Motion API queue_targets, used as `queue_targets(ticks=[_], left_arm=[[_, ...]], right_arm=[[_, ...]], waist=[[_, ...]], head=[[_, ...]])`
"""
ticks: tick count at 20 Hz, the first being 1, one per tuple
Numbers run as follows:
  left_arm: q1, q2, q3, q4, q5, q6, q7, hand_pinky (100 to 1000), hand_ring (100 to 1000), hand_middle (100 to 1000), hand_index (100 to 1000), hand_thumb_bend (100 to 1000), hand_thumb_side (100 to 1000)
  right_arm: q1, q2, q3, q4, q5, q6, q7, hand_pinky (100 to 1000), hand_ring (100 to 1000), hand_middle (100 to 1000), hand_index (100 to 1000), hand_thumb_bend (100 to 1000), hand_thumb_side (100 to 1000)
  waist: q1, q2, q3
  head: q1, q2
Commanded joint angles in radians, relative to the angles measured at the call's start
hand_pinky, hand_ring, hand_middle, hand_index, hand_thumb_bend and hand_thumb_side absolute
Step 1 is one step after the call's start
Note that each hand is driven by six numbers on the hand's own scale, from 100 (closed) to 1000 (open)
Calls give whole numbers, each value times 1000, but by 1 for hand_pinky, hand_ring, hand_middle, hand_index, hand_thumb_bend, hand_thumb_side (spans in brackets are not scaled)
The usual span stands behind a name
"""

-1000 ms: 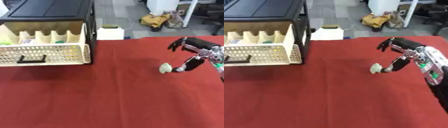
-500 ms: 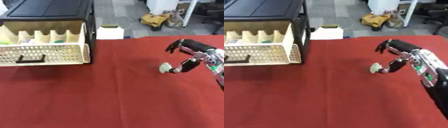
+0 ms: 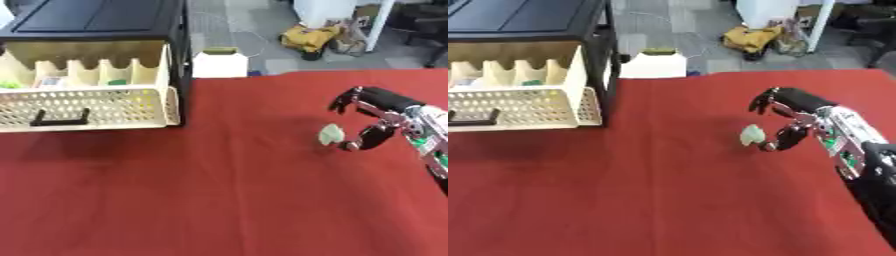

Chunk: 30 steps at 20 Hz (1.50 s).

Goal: Pick up objects from table and place into drawer.

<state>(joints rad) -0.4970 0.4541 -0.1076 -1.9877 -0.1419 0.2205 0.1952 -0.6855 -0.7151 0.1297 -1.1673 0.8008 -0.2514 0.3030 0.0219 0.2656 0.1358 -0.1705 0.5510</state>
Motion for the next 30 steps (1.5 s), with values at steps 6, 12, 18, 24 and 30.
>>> queue_targets(ticks=[6, 12, 18, 24, 30], left_arm=[[-5, 3, 9, -12, -1, 3, -1, 100, 100, 100, 667, 124, 1000], [-1, -1, 10, -12, -1, 1, -5, 100, 100, 100, 660, 113, 1000], [1, -3, 10, -12, -1, 0, -7, 100, 100, 100, 643, 100, 1000], [2, -5, 11, -12, 1, -1, -6, 100, 100, 100, 642, 100, 1000], [3, -6, 11, -12, -1, -1, -9, 100, 100, 100, 642, 100, 1000]], right_arm=[[-24, -9, -4, 14, 22, 10, -31, 620, 781, 584, 741, 566, 128], [-34, -2, -1, 55, 52, 13, -44, 613, 776, 575, 727, 554, 111], [-37, 4, 0, 91, 69, 3, -47, 609, 774, 569, 727, 536, 100], [-40, 8, 0, 119, 75, -1, -47, 604, 773, 562, 721, 525, 100], [-39, 8, 0, 115, 52, 1, -49, 595, 771, 552, 714, 510, 100]], waist=[[0, -13, 6], [-1, -11, 6], [0, -8, 6], [0, -6, 11], [0, -6, 10]], head=[[-6, -17], [-9, -17], [-10, -19], [-12, -21], [-11, -20]])
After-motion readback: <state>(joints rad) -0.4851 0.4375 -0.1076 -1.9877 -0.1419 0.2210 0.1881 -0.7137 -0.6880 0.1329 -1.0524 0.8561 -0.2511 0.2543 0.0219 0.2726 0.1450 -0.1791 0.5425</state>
